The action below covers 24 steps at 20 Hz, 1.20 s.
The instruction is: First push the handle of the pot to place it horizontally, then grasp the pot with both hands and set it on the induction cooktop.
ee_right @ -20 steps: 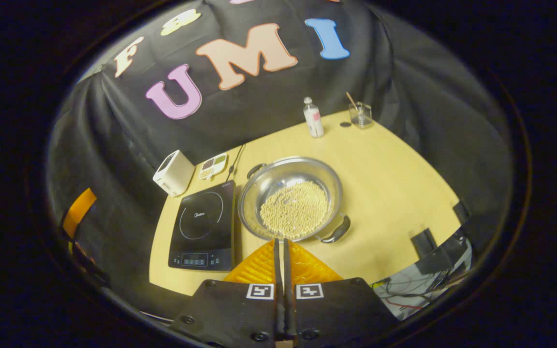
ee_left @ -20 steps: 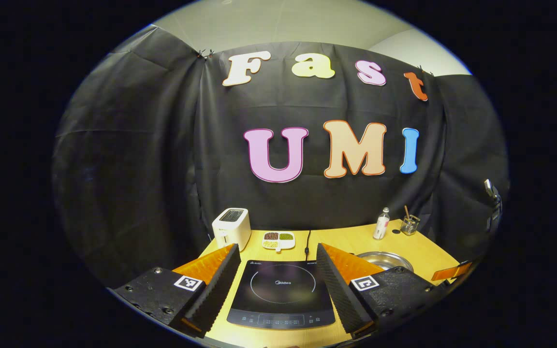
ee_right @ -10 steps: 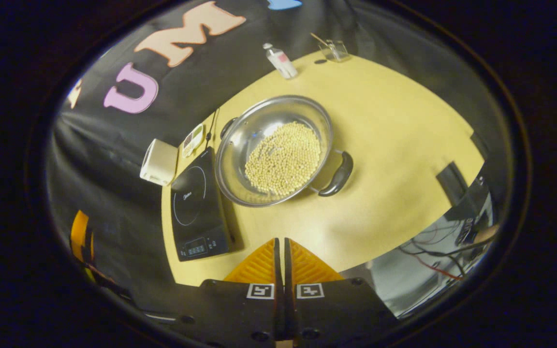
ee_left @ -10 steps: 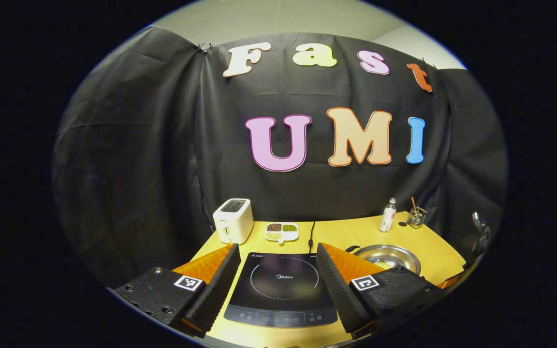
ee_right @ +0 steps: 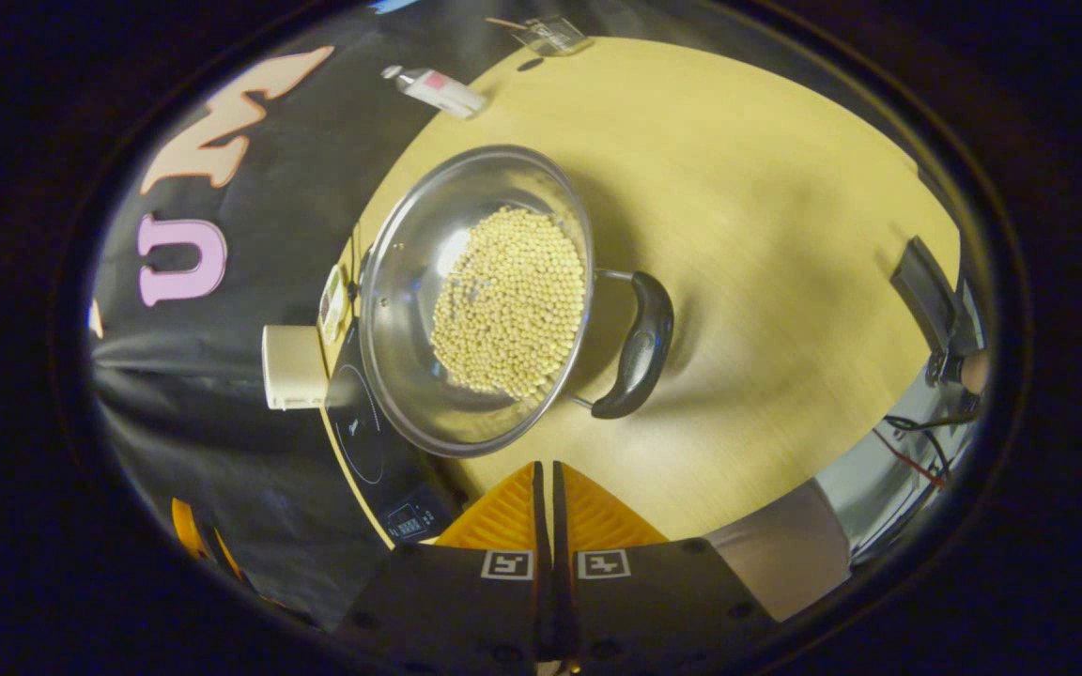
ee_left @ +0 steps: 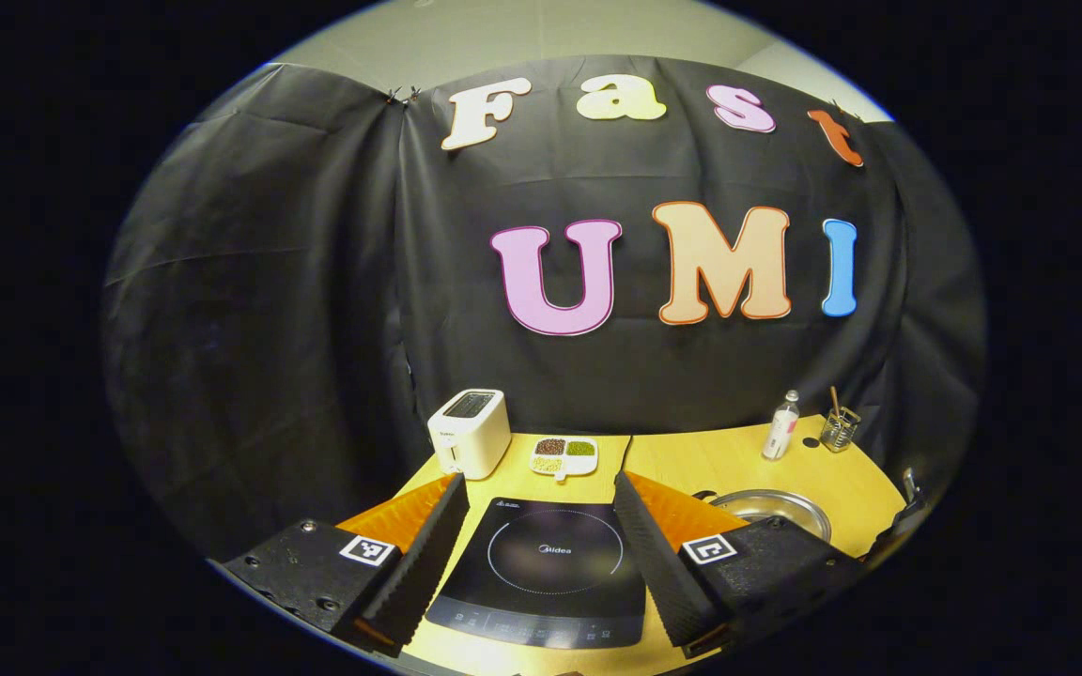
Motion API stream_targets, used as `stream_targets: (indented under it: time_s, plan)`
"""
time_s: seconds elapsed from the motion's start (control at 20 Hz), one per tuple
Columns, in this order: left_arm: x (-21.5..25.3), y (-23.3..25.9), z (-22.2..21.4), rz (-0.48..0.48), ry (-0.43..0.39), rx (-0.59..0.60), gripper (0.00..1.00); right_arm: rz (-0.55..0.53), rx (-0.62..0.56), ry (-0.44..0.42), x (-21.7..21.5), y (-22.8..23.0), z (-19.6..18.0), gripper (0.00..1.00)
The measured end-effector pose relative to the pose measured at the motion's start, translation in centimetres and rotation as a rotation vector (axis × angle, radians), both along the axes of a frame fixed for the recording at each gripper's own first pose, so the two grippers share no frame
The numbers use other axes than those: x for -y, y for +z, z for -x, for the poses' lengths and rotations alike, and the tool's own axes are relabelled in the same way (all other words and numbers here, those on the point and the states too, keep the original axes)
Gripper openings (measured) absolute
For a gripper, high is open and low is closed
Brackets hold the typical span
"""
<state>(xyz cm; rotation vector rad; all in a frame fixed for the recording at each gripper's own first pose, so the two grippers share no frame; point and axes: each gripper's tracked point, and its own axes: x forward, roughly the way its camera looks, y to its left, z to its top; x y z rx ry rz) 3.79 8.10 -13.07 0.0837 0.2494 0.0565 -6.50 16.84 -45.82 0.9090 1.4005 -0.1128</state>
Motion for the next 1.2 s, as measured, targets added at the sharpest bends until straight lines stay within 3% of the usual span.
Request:
stream_targets:
  time_s: [0.45, 0.9, 1.2]
  plan:
    - [2.9, -0.4, -1.0, -0.02, 0.033, -0.039, 0.94, 0.002, -0.043, -0.004, 3.1, -1.1, -2.6, 0.02]
    - [3.9, -1.0, -0.7, -0.024, 0.035, -0.066, 0.96, 0.005, 0.009, -0.133, 7.7, -1.3, -8.1, 0.03]
    - [3.3, -2.3, -0.4, -0.036, 0.06, -0.114, 0.98, -0.024, 0.019, -0.132, 8.1, -0.7, -8.7, 0.03]
